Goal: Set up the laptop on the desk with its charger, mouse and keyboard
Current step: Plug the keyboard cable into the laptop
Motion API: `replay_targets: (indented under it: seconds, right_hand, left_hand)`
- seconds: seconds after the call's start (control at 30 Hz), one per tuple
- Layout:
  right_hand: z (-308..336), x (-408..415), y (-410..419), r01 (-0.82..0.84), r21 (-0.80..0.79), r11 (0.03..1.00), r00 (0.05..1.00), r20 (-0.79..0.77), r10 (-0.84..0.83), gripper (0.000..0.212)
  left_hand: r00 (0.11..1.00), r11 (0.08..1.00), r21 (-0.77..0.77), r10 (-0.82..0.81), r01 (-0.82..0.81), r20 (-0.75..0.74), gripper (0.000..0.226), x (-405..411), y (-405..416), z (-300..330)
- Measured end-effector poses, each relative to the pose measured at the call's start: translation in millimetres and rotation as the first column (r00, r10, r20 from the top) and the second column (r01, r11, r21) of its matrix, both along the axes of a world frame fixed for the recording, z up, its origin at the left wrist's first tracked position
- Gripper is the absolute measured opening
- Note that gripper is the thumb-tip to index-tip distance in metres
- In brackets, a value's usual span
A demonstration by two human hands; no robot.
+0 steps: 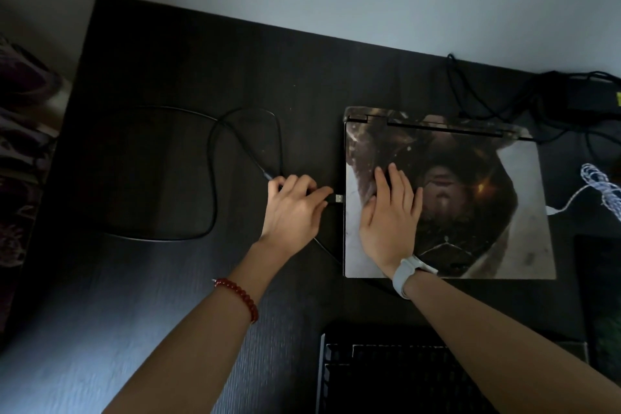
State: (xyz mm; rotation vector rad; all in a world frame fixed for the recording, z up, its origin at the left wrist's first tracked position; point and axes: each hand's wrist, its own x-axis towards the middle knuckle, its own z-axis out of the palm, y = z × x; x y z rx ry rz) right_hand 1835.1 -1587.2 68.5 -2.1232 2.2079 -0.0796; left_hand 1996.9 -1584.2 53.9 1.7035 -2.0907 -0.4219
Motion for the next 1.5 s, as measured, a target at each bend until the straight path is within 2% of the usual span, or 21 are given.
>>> replay_targets:
  seconds: [0.27, 0.47, 0.67, 0.83, 1.13, 1.5]
  right_hand:
    - [0.9, 0.6, 0.5, -0.005, 0.006, 1.000, 1.000, -0.008, 0.005, 0.055]
    - [2.1, 0.3, 0.2, -0.011, 0.008, 1.000, 1.000, 0.014, 0.010, 0.058]
    - [0.4, -0.5, 1.1, -0.009, -0.001, 1.000, 1.000, 0.013, 0.009, 0.053]
    - [0.1, 1.0, 0.5, -0.011, -0.002, 1.000, 1.000, 0.005, 0.011, 0.055]
    - [-2.9, 0.9, 0.3, -0.016, -0.022, 1.000, 1.000, -0.012, 0.015, 0.054]
    - [0.2, 0.2, 0.6, -0.020, -0.008, 1.000, 1.000, -0.007, 0.020, 0.056]
  left_hand:
    - [0.998, 0.999, -0.004, -0.054, 0.054, 0.036, 0.024, 0.4, 1.2, -0.7]
    - [0.999, 0.999, 0.045, -0.008, 0.010, -0.043, 0.022, -7.3, 2.3, 1.3]
    - [0.993, 0.989, 0.086, -0.121, 0.122, -0.015, 0.021, -3.2, -8.6, 8.3]
    - [0.988, 0.983, 0.097, -0.155, 0.155, -0.003, 0.022, -0.3, -15.7, 9.4]
    - [0.986, 0.986, 0.045, -0.164, 0.164, 0.002, 0.022, -2.8, -13.0, 8.0]
    - [0.993, 0.986, 0.146, -0.065, 0.079, -0.098, 0.023, 3.9, -7.9, 10.7]
